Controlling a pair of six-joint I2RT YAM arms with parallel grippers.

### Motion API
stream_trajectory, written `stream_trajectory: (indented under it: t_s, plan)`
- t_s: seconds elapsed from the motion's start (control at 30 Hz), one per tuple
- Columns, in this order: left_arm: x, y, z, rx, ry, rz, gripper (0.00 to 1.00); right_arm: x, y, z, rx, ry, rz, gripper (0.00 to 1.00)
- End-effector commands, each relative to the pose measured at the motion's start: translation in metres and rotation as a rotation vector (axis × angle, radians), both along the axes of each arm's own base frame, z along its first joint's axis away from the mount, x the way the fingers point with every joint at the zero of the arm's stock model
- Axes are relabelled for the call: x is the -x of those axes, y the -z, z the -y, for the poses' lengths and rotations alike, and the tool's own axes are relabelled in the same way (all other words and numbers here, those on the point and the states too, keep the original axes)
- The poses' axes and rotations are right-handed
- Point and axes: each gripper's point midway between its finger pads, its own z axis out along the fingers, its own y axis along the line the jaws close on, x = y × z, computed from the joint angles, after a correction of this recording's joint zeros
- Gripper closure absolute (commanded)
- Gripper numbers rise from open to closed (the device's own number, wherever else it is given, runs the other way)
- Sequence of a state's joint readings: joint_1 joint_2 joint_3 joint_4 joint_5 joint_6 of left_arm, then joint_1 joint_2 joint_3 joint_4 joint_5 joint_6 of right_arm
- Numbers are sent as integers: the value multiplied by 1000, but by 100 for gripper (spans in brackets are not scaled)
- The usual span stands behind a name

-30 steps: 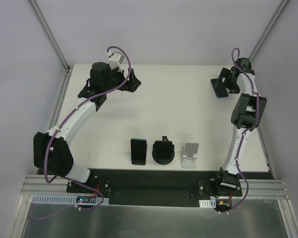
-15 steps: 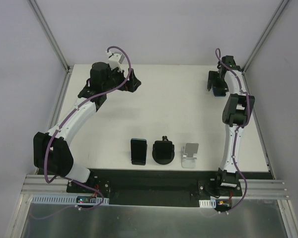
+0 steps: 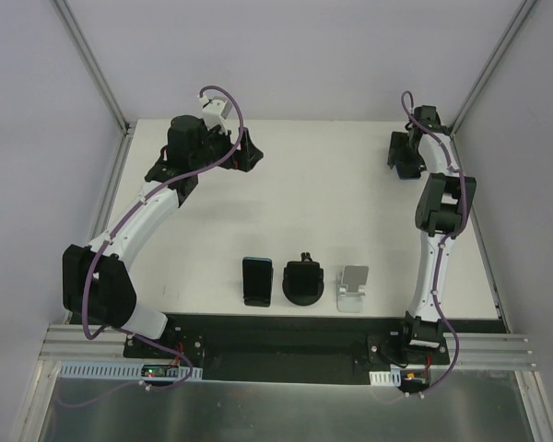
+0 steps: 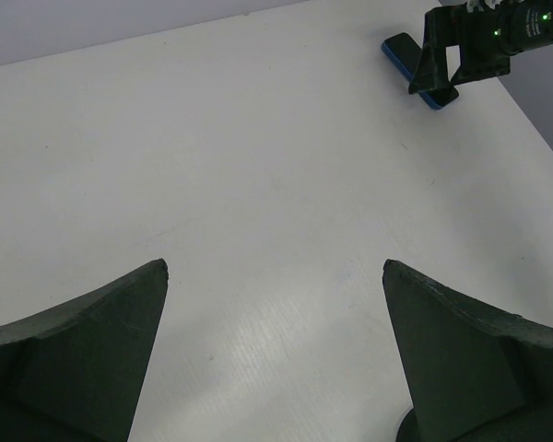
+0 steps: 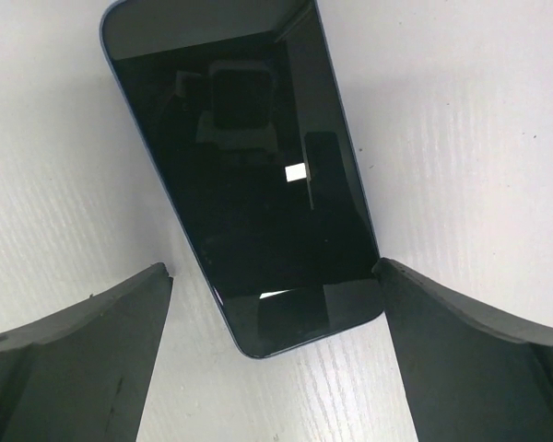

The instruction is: Place the phone on the phone stand

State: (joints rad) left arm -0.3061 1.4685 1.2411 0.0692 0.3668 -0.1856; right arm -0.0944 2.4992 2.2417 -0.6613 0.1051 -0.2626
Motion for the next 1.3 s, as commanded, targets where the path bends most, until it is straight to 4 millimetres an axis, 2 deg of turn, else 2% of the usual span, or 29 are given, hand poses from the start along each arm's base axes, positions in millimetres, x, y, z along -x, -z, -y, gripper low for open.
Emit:
stream_trajectory:
  t_s: [0.0,0.2,0.3,0.33,0.43,0.47,0.57,0.8,0.87,1.0,1.07,1.17,1.2,1.23,1.27]
  plan:
    - [-2,-28,5,40,28,69,1,-11,-38,15,10,47,94,3]
    - [-1,-29,5,43,30,69,1,-14,-23,14,-27,35,68,4]
    - [-1,-27,5,42,32,66,1,-13,-9,10,-40,14,38,3]
    - [-1,-28,5,43,32,69,1,-13,-14,10,-30,13,32,3]
    - [-2,-28,6,47,36,68,1,-9,-4,4,27,-16,-7,3]
    - [-1,-28,6,47,38,68,1,-9,-8,-3,51,-47,-6,3]
    - [0,-30,7,52,44,69,1,-7,-10,-9,95,-68,-19,3]
    - [4,-34,6,51,44,82,1,0,-6,-20,27,-83,-48,1]
    - [4,-35,6,52,45,83,1,5,-9,-24,20,-77,-63,7]
    - [6,-36,7,57,53,84,1,16,-13,-26,10,-55,-79,9]
    - [6,-36,7,57,55,84,1,19,-21,-26,6,-47,-73,9]
    - [7,-38,7,59,55,89,1,25,-29,-42,-78,-50,-64,9]
    - [7,-37,7,60,54,87,1,20,-34,-40,-70,-34,-29,8]
    - [7,-37,7,60,56,87,1,26,-38,-37,-57,-13,-20,5]
    - [8,-38,7,60,56,89,1,24,-42,-33,-43,1,9,2]
